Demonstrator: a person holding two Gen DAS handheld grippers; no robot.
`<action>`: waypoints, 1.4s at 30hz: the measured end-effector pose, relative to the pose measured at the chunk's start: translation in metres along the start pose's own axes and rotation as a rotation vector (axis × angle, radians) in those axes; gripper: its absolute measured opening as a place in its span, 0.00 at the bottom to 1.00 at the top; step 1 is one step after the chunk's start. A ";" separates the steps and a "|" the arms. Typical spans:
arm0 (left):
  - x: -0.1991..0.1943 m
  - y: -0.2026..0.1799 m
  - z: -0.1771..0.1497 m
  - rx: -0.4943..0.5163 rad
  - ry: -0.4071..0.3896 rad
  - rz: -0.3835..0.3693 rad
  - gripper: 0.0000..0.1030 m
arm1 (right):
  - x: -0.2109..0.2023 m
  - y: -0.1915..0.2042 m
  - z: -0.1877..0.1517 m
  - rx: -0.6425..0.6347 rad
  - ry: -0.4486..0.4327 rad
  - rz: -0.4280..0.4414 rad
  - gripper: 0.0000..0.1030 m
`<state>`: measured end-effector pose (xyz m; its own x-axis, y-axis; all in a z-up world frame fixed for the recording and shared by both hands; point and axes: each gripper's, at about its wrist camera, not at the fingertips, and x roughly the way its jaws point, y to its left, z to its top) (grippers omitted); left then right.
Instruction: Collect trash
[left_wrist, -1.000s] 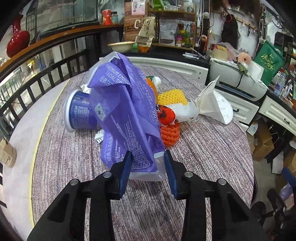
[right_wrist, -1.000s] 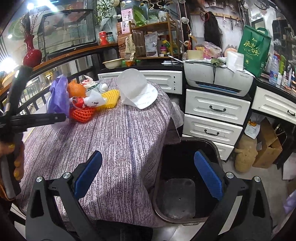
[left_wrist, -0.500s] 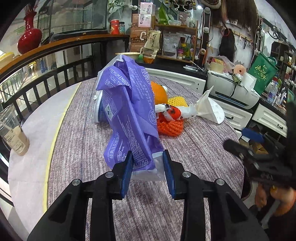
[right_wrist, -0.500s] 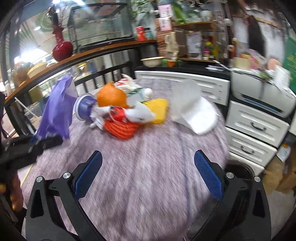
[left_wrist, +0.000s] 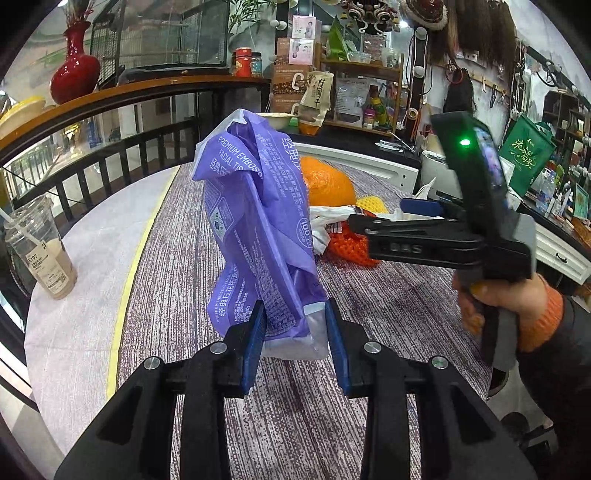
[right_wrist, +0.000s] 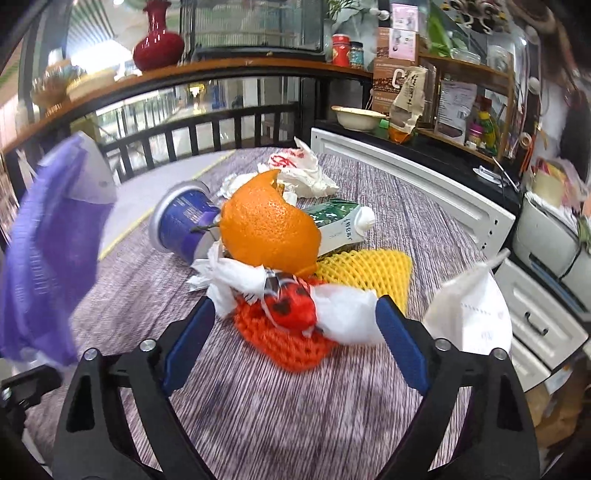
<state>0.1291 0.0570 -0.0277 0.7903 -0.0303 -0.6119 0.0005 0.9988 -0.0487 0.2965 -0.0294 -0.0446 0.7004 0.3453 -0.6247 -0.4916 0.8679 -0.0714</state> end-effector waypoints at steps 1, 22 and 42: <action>0.000 0.000 -0.001 -0.002 0.002 -0.003 0.32 | 0.005 0.002 0.000 -0.009 0.008 -0.012 0.77; -0.001 -0.018 -0.014 0.041 0.014 -0.049 0.32 | -0.085 -0.015 -0.040 0.069 -0.113 0.043 0.26; -0.018 -0.135 -0.008 0.199 -0.042 -0.241 0.32 | -0.144 -0.148 -0.158 0.412 -0.074 -0.239 0.27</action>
<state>0.1102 -0.0772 -0.0167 0.7772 -0.2699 -0.5685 0.3080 0.9509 -0.0304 0.1871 -0.2642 -0.0669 0.8113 0.1304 -0.5699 -0.0767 0.9901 0.1173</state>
